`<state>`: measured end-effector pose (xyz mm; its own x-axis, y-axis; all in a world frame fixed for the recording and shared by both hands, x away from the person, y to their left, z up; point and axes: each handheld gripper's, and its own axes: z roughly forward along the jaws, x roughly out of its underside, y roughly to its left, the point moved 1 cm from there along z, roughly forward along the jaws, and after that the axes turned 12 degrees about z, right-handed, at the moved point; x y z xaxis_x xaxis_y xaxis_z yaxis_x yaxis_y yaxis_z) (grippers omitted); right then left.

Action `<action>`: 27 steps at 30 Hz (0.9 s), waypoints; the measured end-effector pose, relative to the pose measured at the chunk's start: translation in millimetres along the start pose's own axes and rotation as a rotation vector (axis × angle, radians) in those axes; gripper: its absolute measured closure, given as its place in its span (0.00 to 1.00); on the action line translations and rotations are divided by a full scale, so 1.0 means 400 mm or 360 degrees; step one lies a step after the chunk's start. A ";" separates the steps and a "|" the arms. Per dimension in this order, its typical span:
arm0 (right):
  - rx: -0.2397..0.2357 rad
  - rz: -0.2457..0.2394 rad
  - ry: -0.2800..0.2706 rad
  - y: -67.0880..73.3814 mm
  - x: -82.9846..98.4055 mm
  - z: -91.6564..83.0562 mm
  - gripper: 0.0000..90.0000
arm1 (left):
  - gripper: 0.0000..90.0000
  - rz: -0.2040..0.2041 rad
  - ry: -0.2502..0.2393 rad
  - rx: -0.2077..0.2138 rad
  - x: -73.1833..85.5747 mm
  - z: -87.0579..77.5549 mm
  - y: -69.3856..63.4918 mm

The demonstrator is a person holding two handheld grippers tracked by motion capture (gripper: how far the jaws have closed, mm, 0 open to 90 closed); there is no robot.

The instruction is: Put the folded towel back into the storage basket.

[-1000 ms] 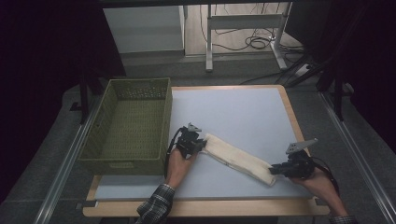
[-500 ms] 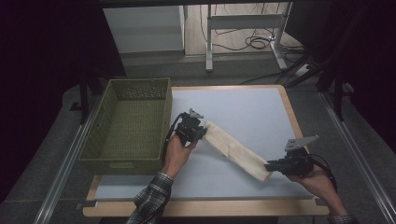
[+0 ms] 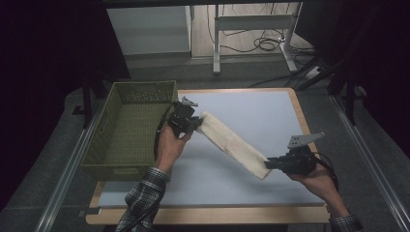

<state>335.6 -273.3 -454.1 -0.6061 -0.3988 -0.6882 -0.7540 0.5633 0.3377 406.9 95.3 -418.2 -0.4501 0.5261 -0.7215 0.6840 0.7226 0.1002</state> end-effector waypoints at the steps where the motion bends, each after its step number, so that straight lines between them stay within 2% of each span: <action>1: -0.0005 -0.0006 0.0000 0.005 -0.006 0.004 0.91 | 0.93 -0.0001 0.0003 -0.0007 0.001 -0.004 0.007; 5: -0.0015 -0.0030 -0.0003 0.023 -0.033 0.023 0.91 | 0.93 -0.0021 0.0008 -0.0023 0.008 -0.023 0.040; 9: -0.0028 -0.0029 -0.0001 0.034 -0.055 0.043 0.91 | 0.93 -0.0042 0.0005 -0.0011 0.015 -0.035 0.069; 13: -0.0029 -0.0020 0.0009 0.042 -0.073 0.065 0.91 | 0.92 -0.0044 0.0007 0.0029 0.020 -0.044 0.102; 27: -0.0050 0.0025 -0.0005 0.067 -0.158 0.128 0.91 | 0.92 -0.0077 0.0014 0.0024 0.027 -0.068 0.216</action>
<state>366.5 -196.0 -434.4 -0.6173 -0.3874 -0.6847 -0.7519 0.5465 0.3687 445.5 175.4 -398.6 -0.4878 0.4948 -0.7192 0.6698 0.7405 0.0551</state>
